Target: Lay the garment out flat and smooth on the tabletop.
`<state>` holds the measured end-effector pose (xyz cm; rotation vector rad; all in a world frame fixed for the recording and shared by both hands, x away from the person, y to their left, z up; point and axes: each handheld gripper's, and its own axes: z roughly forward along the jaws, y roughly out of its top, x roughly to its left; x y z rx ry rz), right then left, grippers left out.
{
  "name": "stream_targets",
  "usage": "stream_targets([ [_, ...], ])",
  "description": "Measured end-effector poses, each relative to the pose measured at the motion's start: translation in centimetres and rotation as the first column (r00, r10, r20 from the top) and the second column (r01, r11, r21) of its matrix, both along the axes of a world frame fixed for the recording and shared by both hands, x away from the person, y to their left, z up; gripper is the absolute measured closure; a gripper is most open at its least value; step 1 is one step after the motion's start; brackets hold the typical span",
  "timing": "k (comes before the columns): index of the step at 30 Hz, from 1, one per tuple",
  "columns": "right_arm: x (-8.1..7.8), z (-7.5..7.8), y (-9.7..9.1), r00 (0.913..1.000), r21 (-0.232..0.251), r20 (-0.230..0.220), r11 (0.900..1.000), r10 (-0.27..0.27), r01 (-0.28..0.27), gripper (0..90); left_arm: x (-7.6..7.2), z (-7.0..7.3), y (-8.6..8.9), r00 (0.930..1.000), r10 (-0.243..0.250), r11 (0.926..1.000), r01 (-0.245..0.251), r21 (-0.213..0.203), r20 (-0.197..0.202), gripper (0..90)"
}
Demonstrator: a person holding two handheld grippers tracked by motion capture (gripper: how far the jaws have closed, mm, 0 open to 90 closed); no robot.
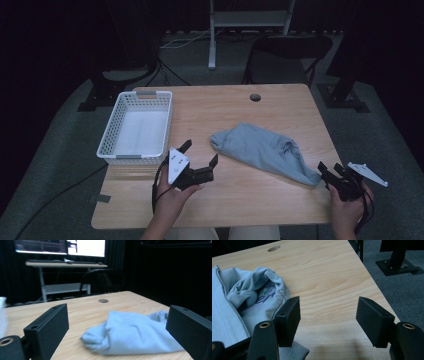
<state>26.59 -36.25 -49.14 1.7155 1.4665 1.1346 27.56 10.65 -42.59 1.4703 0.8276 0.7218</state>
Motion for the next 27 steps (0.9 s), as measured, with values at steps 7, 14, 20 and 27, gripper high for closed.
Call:
stream_targets([
  [7,-0.1,0.0,-0.2,1.0,0.019,0.005,0.9998,0.001,-0.001,35.6,2.8,1.1,-2.4,0.998,-0.053,0.9985,0.053,-0.016,-0.034,5.8],
  [14,-0.1,-0.1,-0.3,1.0,0.032,0.006,0.9995,0.001,-0.002,36.6,6.7,1.3,-4.1,0.9798,-0.108,0.9897,0.09,-0.112,-0.168,6.0],
  [20,-0.1,-0.1,-0.3,1.0,0.041,0.005,0.9992,0.004,-0.004,36.9,9.6,0.7,-5.5,0.9614,-0.106,0.991,0.082,-0.105,-0.254,6.1],
  [27,-0.1,-0.1,-0.3,1.0,0.046,0.0,0.9989,0.007,-0.007,37.8,12.3,-0.5,-6.3,0.9241,-0.107,0.9888,0.061,-0.137,-0.367,8.4],
])
